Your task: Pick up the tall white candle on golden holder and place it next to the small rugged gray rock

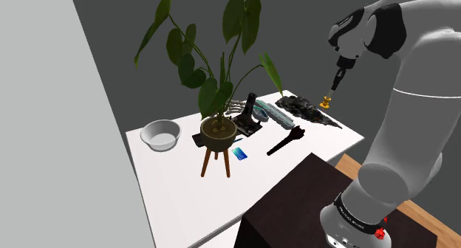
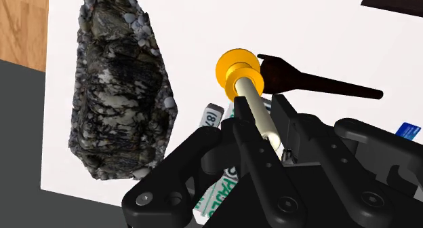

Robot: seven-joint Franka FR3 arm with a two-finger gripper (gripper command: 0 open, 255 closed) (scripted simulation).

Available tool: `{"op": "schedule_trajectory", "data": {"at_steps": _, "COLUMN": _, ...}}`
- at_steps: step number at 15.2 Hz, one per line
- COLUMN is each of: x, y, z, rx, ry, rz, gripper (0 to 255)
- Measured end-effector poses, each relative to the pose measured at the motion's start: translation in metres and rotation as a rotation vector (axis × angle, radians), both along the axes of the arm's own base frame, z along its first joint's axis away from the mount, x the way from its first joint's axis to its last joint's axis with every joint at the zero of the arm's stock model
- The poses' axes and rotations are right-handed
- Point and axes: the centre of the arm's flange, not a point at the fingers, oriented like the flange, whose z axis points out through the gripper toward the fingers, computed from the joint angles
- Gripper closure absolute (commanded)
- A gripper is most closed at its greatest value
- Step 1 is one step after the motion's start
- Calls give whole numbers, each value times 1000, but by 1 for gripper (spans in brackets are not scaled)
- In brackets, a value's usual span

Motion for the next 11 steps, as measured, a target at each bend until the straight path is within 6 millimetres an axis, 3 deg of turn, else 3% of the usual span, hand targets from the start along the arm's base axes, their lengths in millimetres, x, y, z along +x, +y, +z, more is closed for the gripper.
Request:
{"op": "schedule_trajectory", "data": {"at_steps": 3, "x": 2, "y": -19, "z": -8, "rx": 2, "ry": -1, "rz": 2, "gripper": 255}}
{"op": "schedule_trajectory", "data": {"at_steps": 11, "x": 1, "y": -23, "z": -50, "rx": 2, "ry": -1, "rz": 3, "gripper": 255}}
